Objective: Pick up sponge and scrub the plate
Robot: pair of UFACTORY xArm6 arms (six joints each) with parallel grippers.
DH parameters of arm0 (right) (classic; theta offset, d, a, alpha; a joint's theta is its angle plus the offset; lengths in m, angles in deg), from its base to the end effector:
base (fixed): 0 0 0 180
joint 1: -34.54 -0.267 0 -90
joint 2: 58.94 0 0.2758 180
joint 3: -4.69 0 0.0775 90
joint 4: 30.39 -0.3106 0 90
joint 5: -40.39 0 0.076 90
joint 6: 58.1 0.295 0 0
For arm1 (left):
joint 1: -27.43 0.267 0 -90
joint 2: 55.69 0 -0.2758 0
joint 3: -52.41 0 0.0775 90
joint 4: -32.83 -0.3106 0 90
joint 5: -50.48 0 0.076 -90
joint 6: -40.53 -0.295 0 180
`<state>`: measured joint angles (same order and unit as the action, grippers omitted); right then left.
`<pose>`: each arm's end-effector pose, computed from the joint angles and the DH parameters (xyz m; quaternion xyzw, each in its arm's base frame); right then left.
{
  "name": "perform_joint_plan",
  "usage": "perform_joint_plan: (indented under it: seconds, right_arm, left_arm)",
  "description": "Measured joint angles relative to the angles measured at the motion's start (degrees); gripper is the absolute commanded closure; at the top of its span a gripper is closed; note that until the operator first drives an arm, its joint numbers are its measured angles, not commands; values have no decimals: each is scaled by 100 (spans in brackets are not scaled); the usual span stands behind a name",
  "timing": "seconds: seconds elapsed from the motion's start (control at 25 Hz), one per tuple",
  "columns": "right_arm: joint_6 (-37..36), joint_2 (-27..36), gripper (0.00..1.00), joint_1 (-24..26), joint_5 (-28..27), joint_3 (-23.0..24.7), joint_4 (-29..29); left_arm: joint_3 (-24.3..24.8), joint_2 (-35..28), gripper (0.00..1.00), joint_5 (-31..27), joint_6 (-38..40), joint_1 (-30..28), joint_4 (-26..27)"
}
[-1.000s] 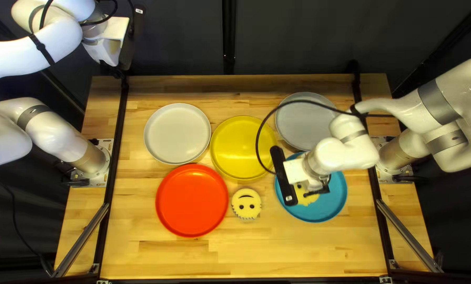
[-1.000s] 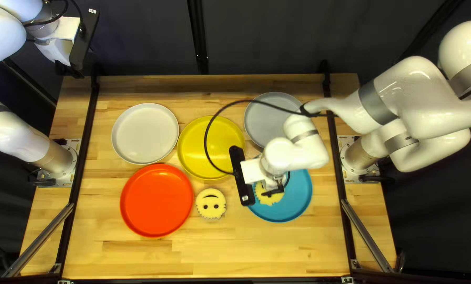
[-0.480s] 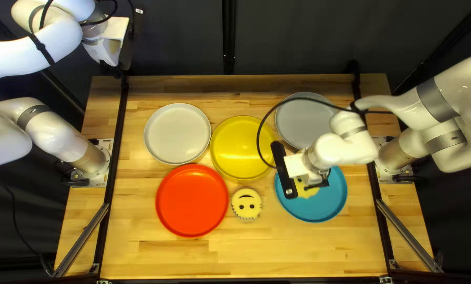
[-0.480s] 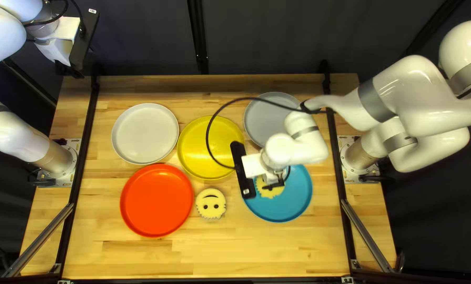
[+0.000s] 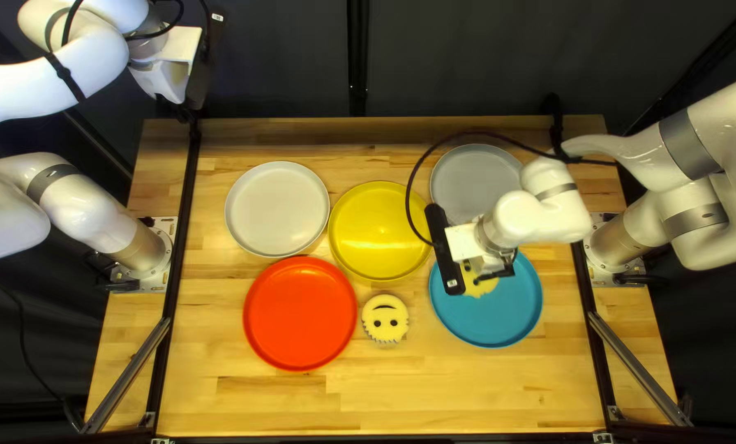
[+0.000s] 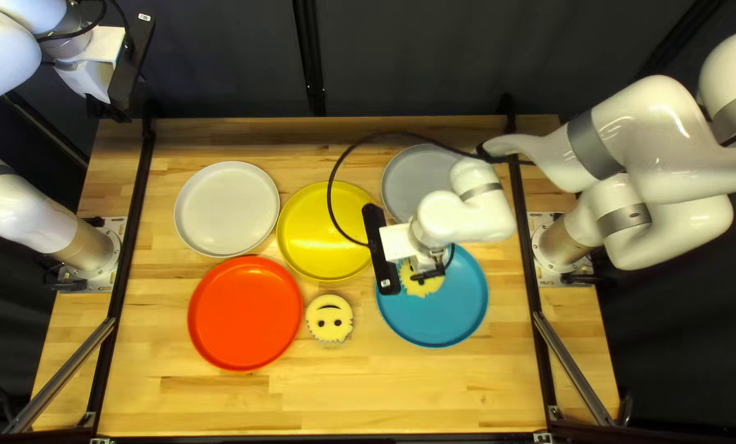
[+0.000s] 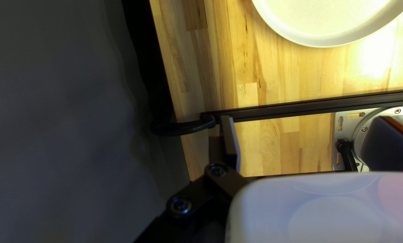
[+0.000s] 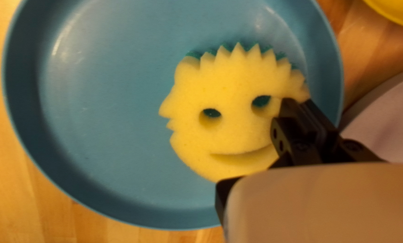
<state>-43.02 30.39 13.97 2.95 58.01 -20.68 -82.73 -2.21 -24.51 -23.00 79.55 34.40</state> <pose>0.3053 0.0931 0.0413 0.9919 0.1155 0.0037 0.0520 0.1680 0.2041 0.2362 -0.9935 0.0965 -0.0423 0.0421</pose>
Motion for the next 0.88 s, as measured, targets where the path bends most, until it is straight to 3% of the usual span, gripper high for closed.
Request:
perform_joint_plan:
  seconds: [0.16, 0.32, 0.72, 0.88]
  right_arm:
    - [483, 27, 100, -534, -120, 5, 67]
    - [410, 141, 100, -511, -83, 184, 125]
    - [-1580, 582, 100, 1098, 719, 895, 144]
    - [-2047, 619, 100, 1394, 879, 894, 138]
  left_arm:
    - [0, 0, 0, 0, 0, 0, 0]
    - [0, 0, 0, 0, 0, 0, 0]
    - [0, 0, 0, 0, 0, 0, 0]
    - [0, 0, 0, 0, 0, 0, 0]
